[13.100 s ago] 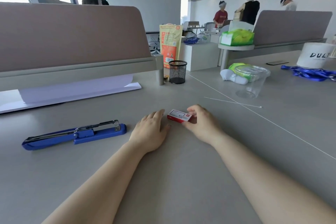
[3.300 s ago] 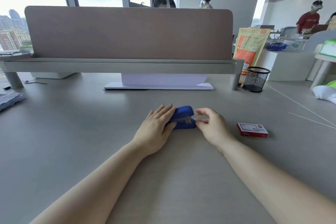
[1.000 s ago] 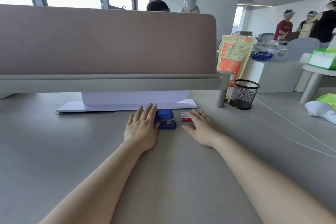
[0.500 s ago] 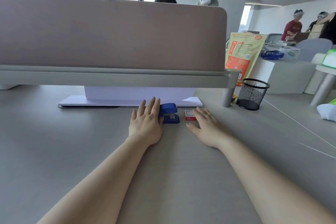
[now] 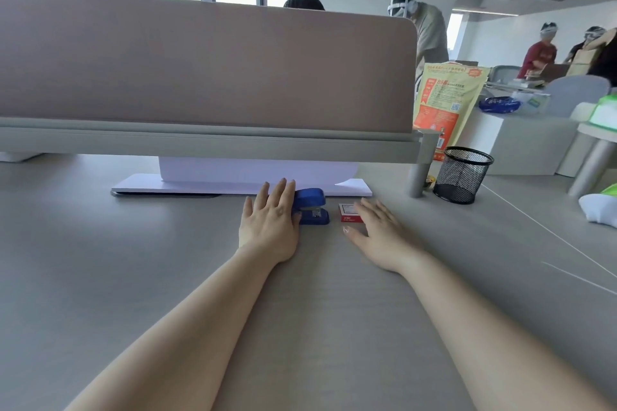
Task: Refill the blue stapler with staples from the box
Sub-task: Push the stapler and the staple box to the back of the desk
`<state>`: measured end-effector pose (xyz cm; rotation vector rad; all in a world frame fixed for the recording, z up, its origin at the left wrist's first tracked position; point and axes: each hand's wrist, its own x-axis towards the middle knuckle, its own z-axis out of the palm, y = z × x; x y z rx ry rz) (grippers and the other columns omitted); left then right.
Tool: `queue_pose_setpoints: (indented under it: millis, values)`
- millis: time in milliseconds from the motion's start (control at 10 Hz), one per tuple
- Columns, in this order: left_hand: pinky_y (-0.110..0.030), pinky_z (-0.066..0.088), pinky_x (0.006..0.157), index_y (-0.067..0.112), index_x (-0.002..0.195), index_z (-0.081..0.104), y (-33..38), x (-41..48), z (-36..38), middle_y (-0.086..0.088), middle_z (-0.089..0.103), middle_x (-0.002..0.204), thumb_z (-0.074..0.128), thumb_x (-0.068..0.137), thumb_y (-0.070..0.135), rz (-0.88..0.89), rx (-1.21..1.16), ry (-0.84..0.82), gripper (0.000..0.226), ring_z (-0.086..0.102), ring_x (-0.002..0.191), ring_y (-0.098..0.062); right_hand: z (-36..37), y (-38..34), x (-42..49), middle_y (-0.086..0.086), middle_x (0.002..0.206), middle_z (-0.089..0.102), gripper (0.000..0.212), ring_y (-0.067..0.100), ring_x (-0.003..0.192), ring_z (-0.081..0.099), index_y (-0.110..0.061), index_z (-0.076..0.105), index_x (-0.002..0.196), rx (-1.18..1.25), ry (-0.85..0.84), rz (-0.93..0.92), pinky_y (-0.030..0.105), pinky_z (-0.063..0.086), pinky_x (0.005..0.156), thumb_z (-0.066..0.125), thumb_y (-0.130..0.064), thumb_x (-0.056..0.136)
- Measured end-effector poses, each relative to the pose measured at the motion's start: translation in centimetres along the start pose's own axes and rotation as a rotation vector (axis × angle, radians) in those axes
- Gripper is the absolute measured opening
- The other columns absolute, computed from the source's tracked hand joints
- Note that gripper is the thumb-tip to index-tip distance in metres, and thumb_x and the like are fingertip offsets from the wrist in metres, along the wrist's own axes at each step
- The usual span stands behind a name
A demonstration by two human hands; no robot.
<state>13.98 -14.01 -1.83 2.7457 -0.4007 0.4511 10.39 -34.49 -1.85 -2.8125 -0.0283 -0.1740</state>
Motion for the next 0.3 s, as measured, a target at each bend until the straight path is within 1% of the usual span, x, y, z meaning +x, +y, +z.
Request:
queue_pose_setpoints:
  millis: [100, 200, 300]
  values:
    - [-0.044, 0.004, 0.119, 0.027, 0.146, 0.000, 0.04, 0.01, 0.02, 0.007, 0.003, 0.159, 0.026, 0.096, 0.040, 0.001, 0.003, -0.003, 0.058, -0.003, 0.146, -0.021, 0.01, -0.01, 0.04, -0.005, 0.160, 0.007, 0.064, 0.015, 0.147, 0.001, -0.024, 0.016, 0.145, 0.007, 0.006, -0.001, 0.038, 0.010, 0.120, 0.035, -0.051, 0.091]
    - [-0.045, 0.000, 0.119, 0.027, 0.145, -0.006, 0.12, -0.14, -0.26, 0.004, -0.005, 0.159, 0.027, 0.095, 0.040, -0.012, 0.009, 0.004, 0.062, -0.007, 0.145, -0.021, -0.21, -0.26, -0.30, -0.005, 0.160, 0.007, 0.066, 0.020, 0.147, 0.003, -0.026, 0.014, 0.146, 0.040, 0.013, 0.018, 0.039, 0.011, 0.119, 0.038, -0.051, 0.090]
    - [-0.044, -0.002, 0.119, 0.025, 0.146, -0.005, 0.24, -0.73, -0.80, 0.003, -0.007, 0.159, 0.032, 0.094, 0.036, 0.023, -0.027, 0.070, 0.064, -0.009, 0.145, -0.019, -0.55, -0.11, -0.72, -0.001, 0.158, 0.018, 0.065, 0.022, 0.145, 0.014, -0.023, 0.023, 0.143, 0.099, 0.164, -0.027, 0.039, 0.019, 0.117, 0.050, -0.044, 0.087]
